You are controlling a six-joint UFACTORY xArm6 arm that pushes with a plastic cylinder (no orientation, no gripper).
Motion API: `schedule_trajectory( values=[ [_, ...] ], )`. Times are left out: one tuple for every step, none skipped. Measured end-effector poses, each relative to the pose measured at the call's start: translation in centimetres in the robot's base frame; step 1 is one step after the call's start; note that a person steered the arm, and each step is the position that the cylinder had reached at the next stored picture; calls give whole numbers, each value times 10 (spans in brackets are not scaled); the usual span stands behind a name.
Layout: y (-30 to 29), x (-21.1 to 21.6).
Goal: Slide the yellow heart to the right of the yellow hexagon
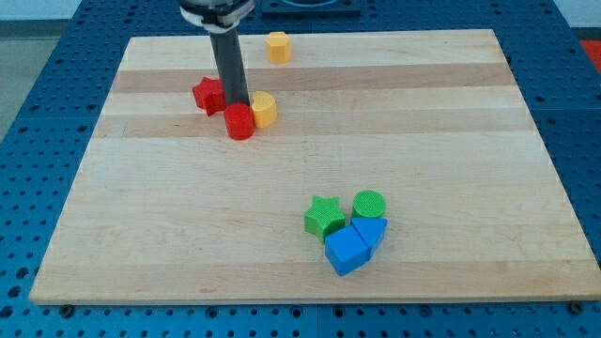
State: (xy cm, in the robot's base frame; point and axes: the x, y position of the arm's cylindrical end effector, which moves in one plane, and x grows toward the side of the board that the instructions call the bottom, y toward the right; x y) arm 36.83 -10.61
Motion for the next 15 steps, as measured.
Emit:
schedule_trajectory(
  values=[
    [0, 43],
    [12, 50],
    [26, 38],
    [26, 16],
    [23, -5],
    [25, -28],
    [31, -50],
    [37, -55],
    [42, -37],
    [57, -42],
    [64, -54],
    [66, -68],
    [67, -83],
    [76, -93],
    [88, -97]
  ],
)
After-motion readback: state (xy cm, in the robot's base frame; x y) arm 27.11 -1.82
